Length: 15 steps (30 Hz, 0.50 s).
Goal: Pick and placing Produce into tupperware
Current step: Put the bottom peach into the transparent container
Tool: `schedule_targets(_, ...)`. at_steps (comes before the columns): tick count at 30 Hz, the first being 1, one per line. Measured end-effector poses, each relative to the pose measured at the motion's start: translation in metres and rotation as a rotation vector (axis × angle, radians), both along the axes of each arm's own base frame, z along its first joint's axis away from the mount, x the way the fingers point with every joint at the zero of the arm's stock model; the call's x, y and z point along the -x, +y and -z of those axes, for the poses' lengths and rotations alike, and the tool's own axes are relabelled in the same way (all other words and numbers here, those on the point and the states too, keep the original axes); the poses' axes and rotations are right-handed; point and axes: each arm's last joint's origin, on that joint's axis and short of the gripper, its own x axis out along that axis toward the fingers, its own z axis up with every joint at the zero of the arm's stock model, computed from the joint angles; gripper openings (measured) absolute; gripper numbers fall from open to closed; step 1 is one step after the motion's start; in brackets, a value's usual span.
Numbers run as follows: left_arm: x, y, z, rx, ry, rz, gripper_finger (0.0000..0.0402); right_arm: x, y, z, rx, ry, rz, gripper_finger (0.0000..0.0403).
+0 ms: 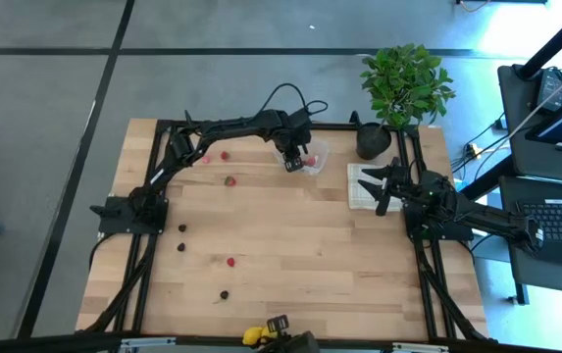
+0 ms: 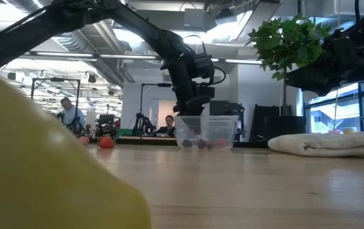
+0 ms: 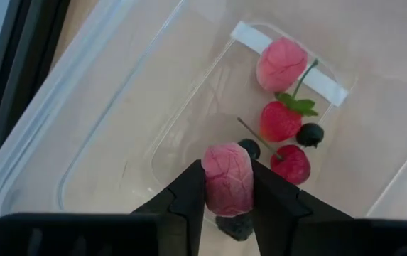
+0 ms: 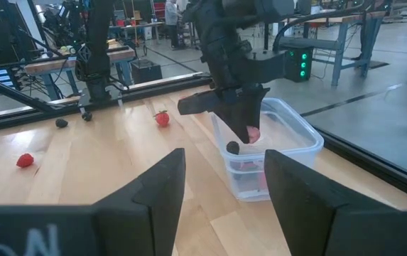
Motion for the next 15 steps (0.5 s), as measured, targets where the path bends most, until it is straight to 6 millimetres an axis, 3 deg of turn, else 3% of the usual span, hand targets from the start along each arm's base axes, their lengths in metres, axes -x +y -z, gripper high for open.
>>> schedule_targets(15, 0.0003, 0.0002, 0.0001, 0.006, 0.0, -0.013, 0.0084, 0.0, 0.0, 0.0, 0.0, 0.0, 0.0, 0.0195)
